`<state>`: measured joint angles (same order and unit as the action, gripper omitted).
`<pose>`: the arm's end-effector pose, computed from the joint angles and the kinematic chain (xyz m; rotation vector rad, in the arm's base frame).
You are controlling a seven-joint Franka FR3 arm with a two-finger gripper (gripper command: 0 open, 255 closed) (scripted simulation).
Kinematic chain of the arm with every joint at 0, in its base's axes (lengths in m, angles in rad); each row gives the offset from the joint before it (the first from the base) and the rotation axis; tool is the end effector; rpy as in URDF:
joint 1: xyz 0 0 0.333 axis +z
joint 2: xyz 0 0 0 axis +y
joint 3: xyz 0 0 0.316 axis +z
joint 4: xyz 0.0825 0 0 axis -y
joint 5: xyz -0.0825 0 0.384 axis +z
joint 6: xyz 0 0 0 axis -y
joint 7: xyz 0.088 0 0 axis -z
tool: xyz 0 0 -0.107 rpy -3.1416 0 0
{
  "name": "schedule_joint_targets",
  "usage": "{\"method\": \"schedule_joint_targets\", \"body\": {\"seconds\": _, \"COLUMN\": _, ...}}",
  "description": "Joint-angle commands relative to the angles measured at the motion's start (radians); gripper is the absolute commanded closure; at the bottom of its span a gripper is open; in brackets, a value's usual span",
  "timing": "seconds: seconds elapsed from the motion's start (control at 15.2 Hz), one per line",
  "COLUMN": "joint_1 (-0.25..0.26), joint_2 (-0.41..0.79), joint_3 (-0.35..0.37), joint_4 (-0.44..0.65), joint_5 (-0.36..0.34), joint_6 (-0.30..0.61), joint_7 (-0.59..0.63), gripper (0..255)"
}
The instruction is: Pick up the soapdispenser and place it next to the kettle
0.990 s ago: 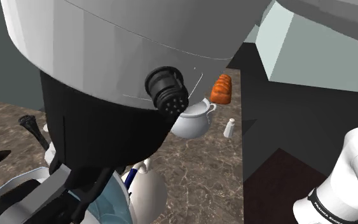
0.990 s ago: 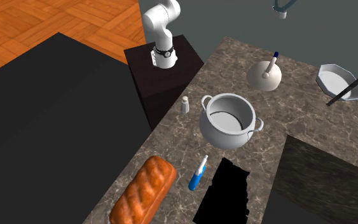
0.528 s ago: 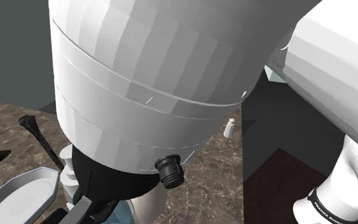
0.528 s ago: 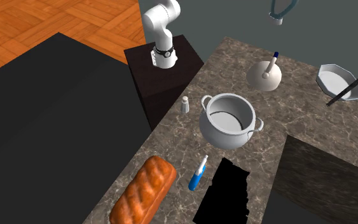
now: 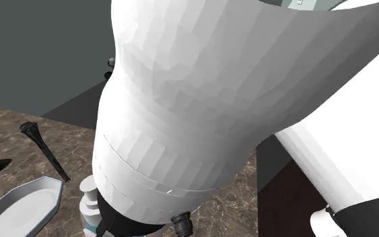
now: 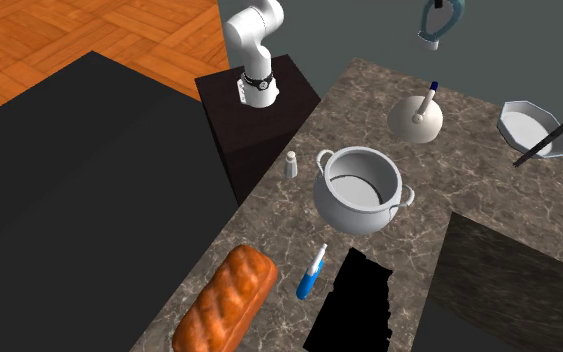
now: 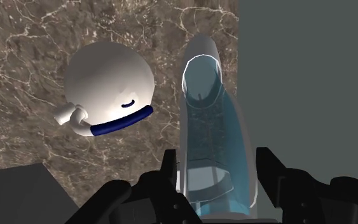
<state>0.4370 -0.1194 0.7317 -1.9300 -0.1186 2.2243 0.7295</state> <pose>0.2105 0.5276 0.5655 -2.7989 -0.7223 -0.5471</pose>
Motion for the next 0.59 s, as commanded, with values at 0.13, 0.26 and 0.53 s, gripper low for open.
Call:
{"method": "schedule_joint_targets", "body": {"seconds": 0.13, "joint_1": -0.001, "joint_2": 0.010, "joint_3": 0.005, "joint_4": -0.046, "joint_5": -0.015, "joint_6": 0.052, "joint_7": 0.017, "gripper": 255}}
{"method": "schedule_joint_targets", "body": {"seconds": 0.26, "joint_1": -0.001, "joint_2": 0.015, "joint_3": 0.008, "joint_4": -0.068, "joint_5": -0.024, "joint_6": 0.078, "joint_7": 0.026, "gripper": 255}}
{"method": "schedule_joint_targets", "body": {"seconds": 0.53, "joint_1": -0.003, "joint_2": 0.029, "joint_3": 0.013, "joint_4": -0.109, "joint_5": -0.045, "joint_6": 0.128, "joint_7": 0.047, "gripper": 255}}
